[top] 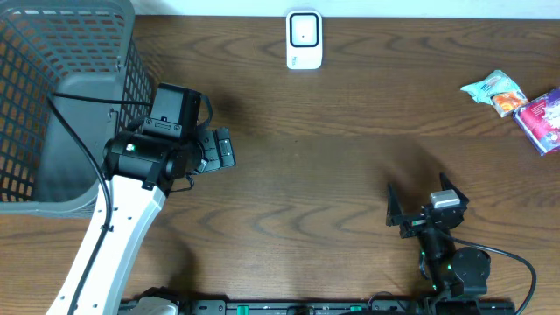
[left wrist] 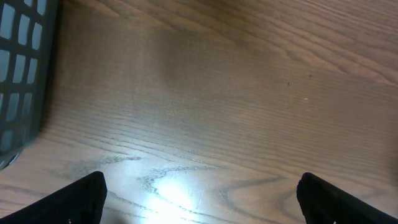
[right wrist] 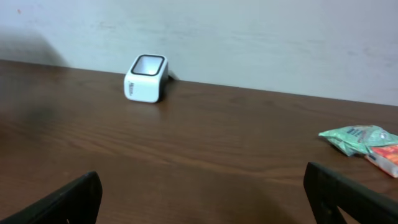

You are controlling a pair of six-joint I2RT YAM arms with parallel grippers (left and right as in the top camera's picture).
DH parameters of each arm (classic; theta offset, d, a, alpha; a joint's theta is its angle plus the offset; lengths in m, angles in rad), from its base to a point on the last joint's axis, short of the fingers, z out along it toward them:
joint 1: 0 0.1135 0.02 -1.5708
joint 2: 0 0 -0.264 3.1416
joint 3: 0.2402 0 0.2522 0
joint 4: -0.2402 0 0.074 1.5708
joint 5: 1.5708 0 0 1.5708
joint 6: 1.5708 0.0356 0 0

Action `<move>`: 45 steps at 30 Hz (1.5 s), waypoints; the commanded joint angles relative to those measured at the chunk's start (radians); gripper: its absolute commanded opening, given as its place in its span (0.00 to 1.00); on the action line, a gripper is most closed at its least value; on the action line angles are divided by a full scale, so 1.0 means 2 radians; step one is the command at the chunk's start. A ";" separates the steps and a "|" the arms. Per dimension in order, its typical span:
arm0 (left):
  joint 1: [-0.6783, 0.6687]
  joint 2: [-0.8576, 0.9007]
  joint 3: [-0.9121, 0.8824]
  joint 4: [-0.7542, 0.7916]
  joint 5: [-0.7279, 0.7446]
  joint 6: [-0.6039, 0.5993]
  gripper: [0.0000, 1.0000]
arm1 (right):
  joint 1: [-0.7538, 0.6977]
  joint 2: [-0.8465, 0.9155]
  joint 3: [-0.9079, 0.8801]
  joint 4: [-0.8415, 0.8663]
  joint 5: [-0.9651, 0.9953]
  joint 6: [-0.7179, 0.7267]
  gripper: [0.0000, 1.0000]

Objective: Scan the item barcode

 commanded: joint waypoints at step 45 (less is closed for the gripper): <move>0.000 0.000 0.000 -0.001 -0.022 0.006 0.98 | -0.003 -0.003 -0.002 -0.003 0.032 0.050 0.99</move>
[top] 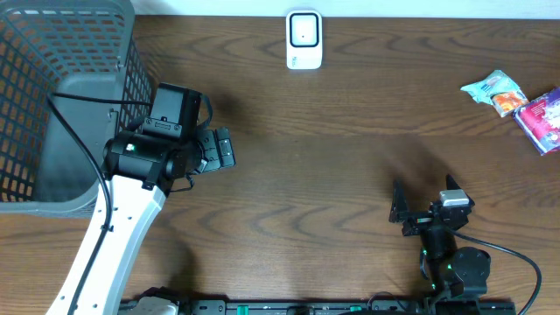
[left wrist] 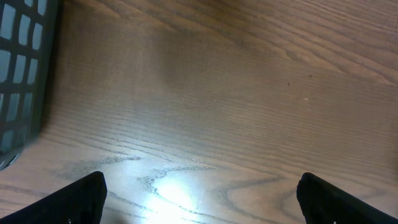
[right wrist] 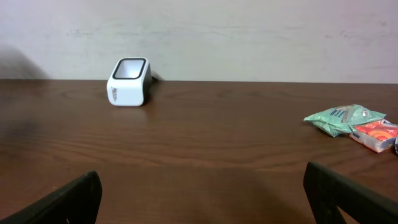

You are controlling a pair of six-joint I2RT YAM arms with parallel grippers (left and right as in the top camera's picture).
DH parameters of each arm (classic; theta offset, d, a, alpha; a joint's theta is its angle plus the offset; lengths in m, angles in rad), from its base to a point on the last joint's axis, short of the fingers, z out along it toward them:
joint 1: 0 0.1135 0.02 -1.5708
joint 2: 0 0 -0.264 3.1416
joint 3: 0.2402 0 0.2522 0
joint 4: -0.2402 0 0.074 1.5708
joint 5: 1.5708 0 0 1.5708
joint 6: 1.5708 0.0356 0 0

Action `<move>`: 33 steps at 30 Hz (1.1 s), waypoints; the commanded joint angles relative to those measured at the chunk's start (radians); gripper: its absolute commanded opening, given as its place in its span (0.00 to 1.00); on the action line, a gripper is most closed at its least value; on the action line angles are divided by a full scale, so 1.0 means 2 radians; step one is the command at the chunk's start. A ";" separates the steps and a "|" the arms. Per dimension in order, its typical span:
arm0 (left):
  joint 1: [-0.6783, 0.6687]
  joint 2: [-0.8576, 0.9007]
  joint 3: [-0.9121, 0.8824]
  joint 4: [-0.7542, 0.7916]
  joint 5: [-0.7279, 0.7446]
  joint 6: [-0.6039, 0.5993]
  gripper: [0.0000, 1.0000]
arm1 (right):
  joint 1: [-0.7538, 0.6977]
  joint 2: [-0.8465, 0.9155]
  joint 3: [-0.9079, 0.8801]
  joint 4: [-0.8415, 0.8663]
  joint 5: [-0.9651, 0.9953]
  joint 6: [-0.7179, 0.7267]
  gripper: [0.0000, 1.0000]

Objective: Scan the item barcode

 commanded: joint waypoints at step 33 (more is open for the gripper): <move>0.097 -0.369 -0.390 0.221 0.130 0.223 0.98 | -0.002 -0.003 -0.002 0.000 -0.003 0.009 0.99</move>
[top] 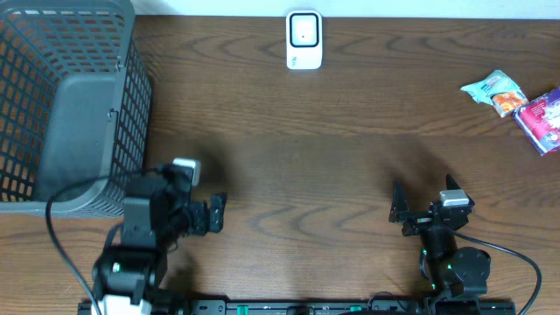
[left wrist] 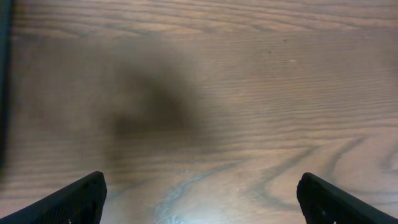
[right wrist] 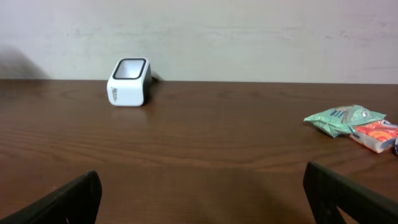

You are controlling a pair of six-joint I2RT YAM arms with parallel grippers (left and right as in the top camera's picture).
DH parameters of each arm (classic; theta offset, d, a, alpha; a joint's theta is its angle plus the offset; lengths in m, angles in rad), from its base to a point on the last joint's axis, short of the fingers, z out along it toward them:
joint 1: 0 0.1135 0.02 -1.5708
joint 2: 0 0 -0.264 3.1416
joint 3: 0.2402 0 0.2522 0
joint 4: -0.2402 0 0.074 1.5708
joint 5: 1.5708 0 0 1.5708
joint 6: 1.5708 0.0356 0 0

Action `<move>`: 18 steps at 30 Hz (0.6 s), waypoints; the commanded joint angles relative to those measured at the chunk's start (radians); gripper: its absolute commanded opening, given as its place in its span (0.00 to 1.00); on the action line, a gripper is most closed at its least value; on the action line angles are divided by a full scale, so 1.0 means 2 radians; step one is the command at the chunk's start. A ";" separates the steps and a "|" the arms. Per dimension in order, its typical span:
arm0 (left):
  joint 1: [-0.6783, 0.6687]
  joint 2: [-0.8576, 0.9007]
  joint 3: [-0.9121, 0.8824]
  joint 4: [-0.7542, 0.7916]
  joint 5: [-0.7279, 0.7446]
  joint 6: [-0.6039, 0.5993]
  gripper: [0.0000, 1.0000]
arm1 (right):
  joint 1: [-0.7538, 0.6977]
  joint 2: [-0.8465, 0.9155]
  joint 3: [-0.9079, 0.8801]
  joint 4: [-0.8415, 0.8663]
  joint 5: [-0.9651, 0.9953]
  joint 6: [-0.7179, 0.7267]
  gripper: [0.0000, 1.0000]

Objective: Scan the item barcode

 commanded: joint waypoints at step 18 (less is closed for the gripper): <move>0.048 -0.242 -0.160 0.118 0.006 0.029 0.98 | -0.002 -0.003 -0.002 0.000 -0.003 0.009 0.99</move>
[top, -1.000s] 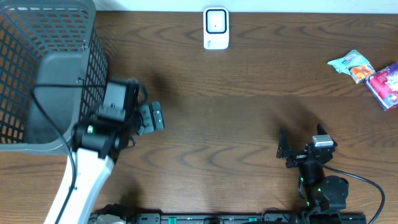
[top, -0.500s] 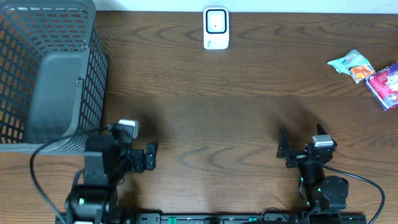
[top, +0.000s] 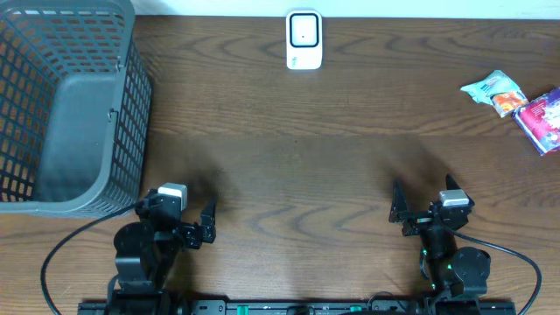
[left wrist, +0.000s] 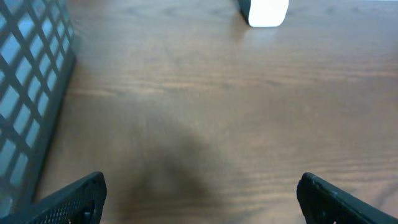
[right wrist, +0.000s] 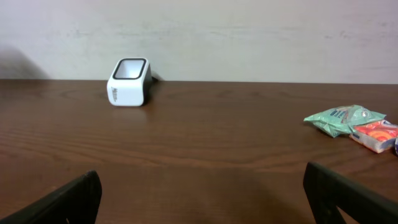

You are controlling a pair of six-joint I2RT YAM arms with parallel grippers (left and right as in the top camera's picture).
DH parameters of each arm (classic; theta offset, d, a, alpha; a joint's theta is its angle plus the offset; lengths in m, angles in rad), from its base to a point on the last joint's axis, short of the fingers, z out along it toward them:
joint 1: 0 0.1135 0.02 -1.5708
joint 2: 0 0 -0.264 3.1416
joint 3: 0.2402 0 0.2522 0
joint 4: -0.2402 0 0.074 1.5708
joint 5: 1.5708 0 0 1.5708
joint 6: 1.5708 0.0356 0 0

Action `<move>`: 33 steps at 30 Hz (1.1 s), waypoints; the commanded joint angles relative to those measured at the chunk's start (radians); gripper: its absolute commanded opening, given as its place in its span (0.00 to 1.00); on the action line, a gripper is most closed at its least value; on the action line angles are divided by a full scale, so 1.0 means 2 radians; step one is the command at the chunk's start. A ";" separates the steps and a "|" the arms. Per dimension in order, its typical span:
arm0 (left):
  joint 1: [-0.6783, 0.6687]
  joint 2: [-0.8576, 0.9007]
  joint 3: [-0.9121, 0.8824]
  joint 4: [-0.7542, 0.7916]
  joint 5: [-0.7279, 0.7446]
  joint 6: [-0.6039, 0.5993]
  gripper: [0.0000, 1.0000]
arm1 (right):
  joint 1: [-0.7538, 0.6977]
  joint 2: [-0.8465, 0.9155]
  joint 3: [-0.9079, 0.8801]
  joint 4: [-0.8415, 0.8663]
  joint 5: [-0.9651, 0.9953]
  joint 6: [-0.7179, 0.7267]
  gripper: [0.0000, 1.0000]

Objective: Scan the item barcode

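Note:
The white barcode scanner (top: pixel 304 39) stands at the table's far edge, also seen as the scanner (right wrist: pixel 129 82) and the scanner (left wrist: pixel 267 11). A green snack pack (top: pixel 493 92) and a pink pack (top: pixel 542 118) lie at the far right; the green pack (right wrist: pixel 345 118) shows again beside an orange-red pack (right wrist: pixel 376 135). My left gripper (top: pixel 175 217) sits low at the front left, open and holding nothing; its wrist view shows the gripper (left wrist: pixel 202 202) wide apart. My right gripper (top: pixel 424 197) rests at the front right, the gripper (right wrist: pixel 202 199) open too.
A grey mesh basket (top: pixel 61 105) fills the back left corner, its wall (left wrist: pixel 31 93) close on the left gripper's left. Dark wooden table (top: pixel 306 166) lies between the arms and the scanner. A pale wall (right wrist: pixel 249 31) backs the table.
My left arm has drawn back further to the front edge and tilted up; its camera now looks across the table to the scanner instead of down at the wood. The right arm has not moved.
My left arm stood stretched out beside the basket, gripper open over bare wood, while the right gripper sank slightly at the front right. The left arm then was back near the front, and now sits folded at the front edge. Both grippers stayed open.

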 commanded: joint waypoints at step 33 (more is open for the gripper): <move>0.027 -0.110 -0.113 0.164 0.002 -0.014 0.98 | -0.002 -0.003 -0.002 -0.001 -0.003 0.009 0.99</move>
